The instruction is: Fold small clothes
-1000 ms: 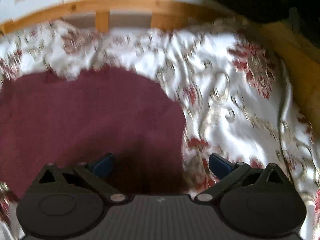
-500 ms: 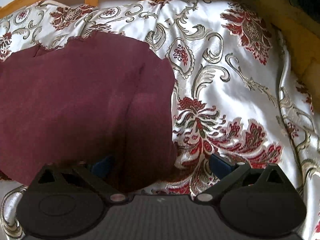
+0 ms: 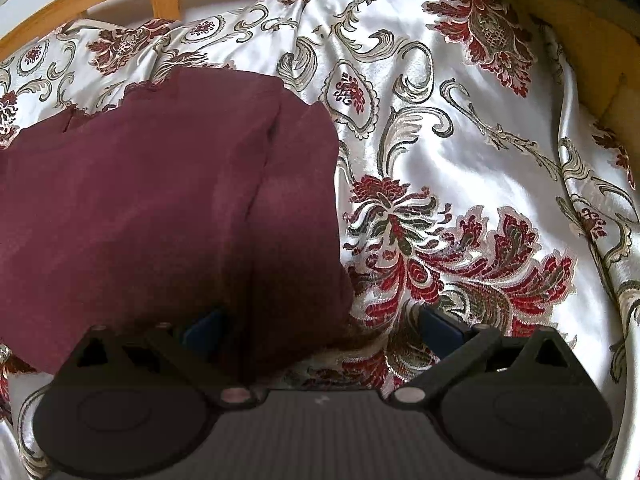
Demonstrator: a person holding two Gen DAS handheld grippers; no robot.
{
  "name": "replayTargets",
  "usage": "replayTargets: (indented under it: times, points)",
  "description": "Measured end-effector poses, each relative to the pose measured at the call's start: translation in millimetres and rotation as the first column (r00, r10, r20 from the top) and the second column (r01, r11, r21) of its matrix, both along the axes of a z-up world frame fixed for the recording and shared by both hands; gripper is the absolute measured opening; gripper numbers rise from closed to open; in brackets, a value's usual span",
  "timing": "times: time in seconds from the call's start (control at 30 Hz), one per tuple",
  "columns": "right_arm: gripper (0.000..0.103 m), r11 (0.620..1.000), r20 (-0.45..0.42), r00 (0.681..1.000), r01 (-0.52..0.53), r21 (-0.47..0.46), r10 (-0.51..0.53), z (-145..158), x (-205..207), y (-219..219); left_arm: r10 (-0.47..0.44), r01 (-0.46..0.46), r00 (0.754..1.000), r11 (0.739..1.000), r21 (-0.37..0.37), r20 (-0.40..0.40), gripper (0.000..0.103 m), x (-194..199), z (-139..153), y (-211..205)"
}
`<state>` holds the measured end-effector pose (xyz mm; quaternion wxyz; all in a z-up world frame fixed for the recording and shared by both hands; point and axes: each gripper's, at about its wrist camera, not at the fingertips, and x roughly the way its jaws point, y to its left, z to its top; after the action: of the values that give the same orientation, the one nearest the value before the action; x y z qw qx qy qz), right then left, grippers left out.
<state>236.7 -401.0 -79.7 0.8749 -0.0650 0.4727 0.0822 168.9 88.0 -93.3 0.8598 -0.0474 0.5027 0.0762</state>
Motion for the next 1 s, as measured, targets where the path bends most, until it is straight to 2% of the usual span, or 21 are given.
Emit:
replayTargets:
  times: [0.13,0.23,0.37,0.5,0.7,0.77,0.87,0.93,1.0]
  points:
    - [0.103,1.0,-0.001,1.0,0.003,0.0,-0.003,0.0,-0.3,0.7,0.0,0.0,1.0,1.0,-0.005,0.007,0.102,-1.6,0.1,1.2]
    - [0.103,1.0,0.009,1.0,0.004,0.003,-0.004,3.1,-0.6,0.0,0.004,-0.003,0.999,1.0,-0.022,0.046,0.102,-4.6,6.2,2.7]
    - [0.103,1.0,0.149,0.989,-0.01,0.009,0.009,22.6,-10.5,3.6,0.02,-0.017,0.991,1.0,-0.027,0.134,0.102,-11.1,18.8,3.7]
    - [0.103,0.996,0.29,0.955,-0.083,0.039,0.069,40.9,-23.0,13.3,0.043,-0.042,0.985,0.999,-0.014,0.17,0.102,-9.0,22.3,5.9]
    - [0.103,0.965,0.389,0.89,-0.261,0.01,0.237,50.8,-46.6,46.9,0.027,-0.014,0.979,0.998,-0.065,0.202,0.102,10.0,17.2,13.0]
    - [0.103,0.948,0.404,0.866,-0.319,-0.011,0.296,50.4,-56.0,60.1,-0.013,0.023,0.981,0.999,-0.048,0.194,0.102,21.8,14.2,13.6]
    - [0.103,0.919,0.413,0.833,-0.392,-0.03,0.369,49.2,-64.9,78.7,-0.082,0.08,0.983,0.997,0.023,0.165,0.102,38.4,13.2,15.8]
    - [0.103,0.915,0.399,0.837,-0.404,-0.01,0.374,47.1,-65.5,88.3,-0.122,0.117,0.983,0.992,0.038,0.14,0.102,45.9,12.1,20.0]
    - [0.103,0.925,0.371,0.863,-0.379,0.028,0.342,45.3,-66.6,97.1,-0.139,0.14,0.984,0.99,0.005,0.111,0.102,52.3,9.4,27.1]
